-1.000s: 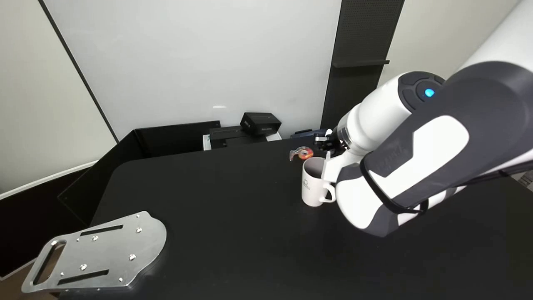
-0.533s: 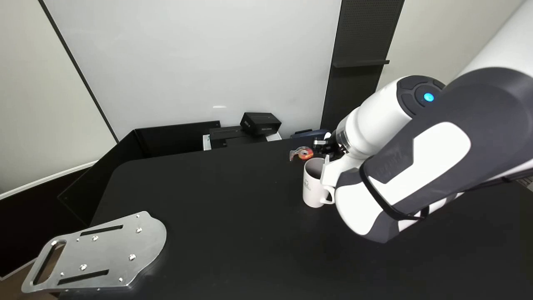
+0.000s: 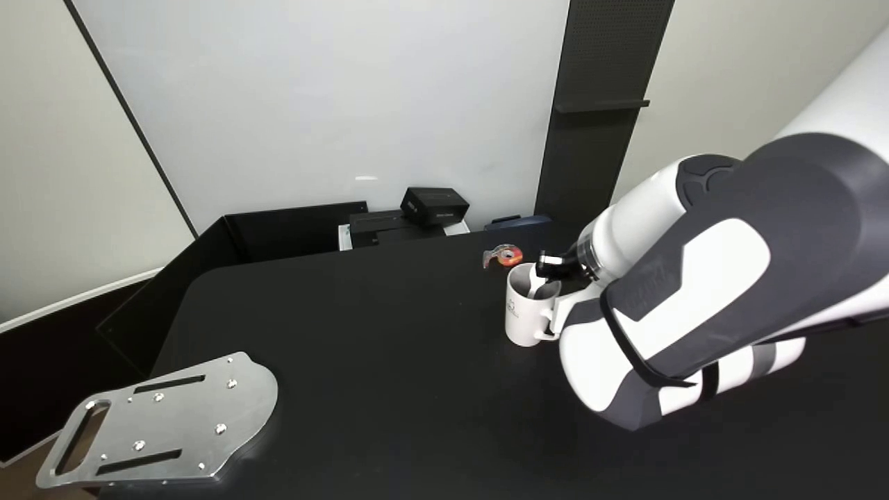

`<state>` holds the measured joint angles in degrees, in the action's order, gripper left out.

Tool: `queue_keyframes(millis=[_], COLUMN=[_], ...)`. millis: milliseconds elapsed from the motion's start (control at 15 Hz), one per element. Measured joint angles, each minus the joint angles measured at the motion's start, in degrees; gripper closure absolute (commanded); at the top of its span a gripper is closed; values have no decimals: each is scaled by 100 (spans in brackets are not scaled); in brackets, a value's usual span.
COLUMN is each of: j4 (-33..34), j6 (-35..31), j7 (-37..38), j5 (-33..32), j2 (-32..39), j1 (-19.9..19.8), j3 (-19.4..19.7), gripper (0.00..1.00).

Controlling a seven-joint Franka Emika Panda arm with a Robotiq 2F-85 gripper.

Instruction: Put the spoon in the mug

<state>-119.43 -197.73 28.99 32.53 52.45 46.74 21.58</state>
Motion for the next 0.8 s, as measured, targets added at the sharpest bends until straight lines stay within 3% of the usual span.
queue_keyframes(millis=[200,467,800], j4=[-19,-30,-112], j6=[154,561,1286], j7=[2,8,151], j5=[57,452,914], j2=[-23,-57,-33], j1=[124,631,1525], j3=[145,787,1903], gripper=[0,0,0])
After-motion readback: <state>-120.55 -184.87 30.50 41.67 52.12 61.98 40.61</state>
